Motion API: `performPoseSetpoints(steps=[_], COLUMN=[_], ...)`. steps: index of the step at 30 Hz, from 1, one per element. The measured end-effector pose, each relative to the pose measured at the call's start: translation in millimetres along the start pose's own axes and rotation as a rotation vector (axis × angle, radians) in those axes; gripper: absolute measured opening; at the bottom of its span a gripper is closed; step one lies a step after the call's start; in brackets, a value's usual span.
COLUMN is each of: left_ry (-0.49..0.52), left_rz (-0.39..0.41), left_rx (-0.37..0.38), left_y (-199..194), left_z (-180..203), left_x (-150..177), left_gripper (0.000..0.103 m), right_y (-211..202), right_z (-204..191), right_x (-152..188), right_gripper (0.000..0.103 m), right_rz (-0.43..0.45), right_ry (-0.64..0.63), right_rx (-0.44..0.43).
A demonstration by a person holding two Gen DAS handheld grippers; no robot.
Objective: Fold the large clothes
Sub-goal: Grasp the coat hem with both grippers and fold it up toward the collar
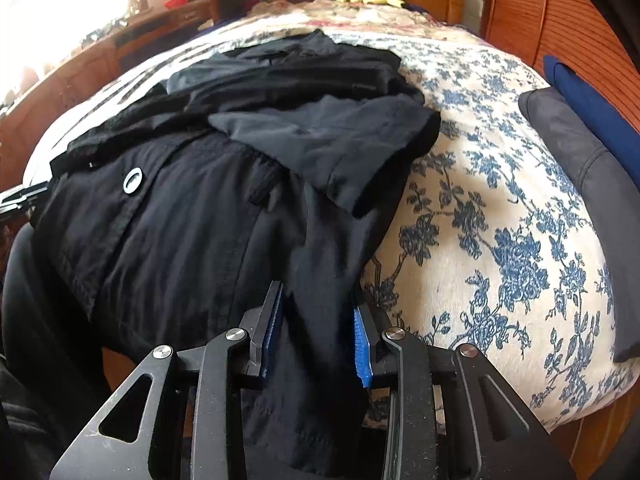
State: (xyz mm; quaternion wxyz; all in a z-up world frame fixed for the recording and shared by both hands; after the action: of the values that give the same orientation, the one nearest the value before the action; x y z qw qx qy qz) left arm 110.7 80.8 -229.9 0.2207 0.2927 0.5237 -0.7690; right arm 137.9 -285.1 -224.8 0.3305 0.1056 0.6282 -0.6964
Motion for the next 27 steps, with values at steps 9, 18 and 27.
performPoseSetpoints(steps=[9, 18, 27], left_ry=[-0.002, 0.003, 0.095], left_rz=[-0.012, -0.034, 0.091], left_rx=[0.024, 0.031, 0.021], left_y=[-5, -9, -50], left_z=[2, 4, 31], left_x=[7, 18, -26], left_gripper=[0.038, 0.010, 0.001], right_y=[2, 3, -19], right_z=[-3, -6, -11], right_x=[2, 3, -21], right_gripper=[0.033, 0.034, 0.003], right_rz=[-0.002, -0.003, 0.079], right_ry=[-0.044, -0.051, -0.048], right_rx=[0.009, 0.004, -0.056])
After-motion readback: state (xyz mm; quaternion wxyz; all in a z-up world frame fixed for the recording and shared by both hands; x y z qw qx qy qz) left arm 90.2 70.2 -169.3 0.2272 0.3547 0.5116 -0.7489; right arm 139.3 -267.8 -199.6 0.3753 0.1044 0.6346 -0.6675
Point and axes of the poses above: each gripper's, at about its wrist camera, not at the fingertips, and y roughly the way its jaws point, z to its right, x to its underside, the point moved 7 cm from there along y, roughly the way its jaws point, and after that the axes turned 12 degrees about x, right-handed, at the moved point
